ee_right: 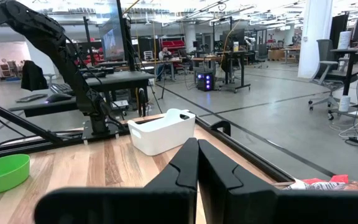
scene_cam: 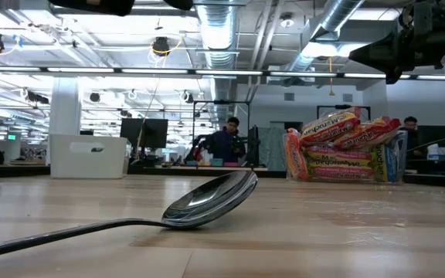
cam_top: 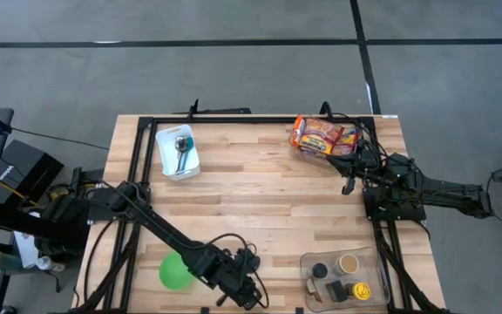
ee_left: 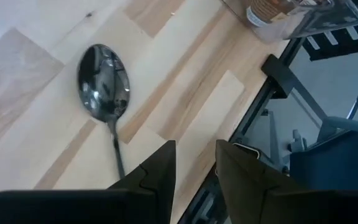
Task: Pick & Place Food Item
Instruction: Put the black spoon into the white bin
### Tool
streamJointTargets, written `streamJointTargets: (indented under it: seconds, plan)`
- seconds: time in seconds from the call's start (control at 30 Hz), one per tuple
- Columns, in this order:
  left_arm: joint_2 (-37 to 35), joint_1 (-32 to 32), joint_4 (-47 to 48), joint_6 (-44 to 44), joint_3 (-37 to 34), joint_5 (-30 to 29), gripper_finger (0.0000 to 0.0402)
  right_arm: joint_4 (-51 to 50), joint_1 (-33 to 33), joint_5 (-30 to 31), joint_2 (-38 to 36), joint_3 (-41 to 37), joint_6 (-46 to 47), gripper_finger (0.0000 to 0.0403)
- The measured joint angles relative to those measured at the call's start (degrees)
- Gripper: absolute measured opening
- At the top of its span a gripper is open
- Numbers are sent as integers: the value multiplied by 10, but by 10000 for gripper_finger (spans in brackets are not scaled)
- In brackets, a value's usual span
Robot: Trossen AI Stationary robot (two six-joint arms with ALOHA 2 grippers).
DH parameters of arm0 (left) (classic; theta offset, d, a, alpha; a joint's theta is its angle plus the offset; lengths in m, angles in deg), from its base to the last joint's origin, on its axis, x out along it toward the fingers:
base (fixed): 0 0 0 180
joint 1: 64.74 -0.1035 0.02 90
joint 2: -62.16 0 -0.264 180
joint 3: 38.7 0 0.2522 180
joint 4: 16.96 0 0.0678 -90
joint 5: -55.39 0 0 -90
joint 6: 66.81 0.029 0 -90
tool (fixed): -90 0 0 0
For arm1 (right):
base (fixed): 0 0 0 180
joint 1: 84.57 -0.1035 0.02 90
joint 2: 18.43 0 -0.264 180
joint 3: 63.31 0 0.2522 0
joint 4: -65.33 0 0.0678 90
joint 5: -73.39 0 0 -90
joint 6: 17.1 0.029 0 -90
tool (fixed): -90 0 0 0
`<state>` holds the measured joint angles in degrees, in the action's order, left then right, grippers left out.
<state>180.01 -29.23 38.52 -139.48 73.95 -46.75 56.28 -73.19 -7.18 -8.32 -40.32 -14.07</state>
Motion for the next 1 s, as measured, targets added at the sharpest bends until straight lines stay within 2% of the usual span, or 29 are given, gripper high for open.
streamJointTargets:
  seconds: [0.23, 0.37, 0.63, 1.0]
  plan:
    - [58, 0, -8, -7, 17, 41, 108, 0, 0, 0, 0, 0, 0, 0]
    - [71, 0, 22, 3, 40, 41, 108, 0, 0, 0, 0, 0, 0, 0]
    - [83, 0, 88, 0, 35, 23, 108, 0, 0, 0, 0, 0, 0, 0]
    - [114, -1, 82, -1, 34, 40, 108, 0, 0, 0, 0, 0, 0, 0]
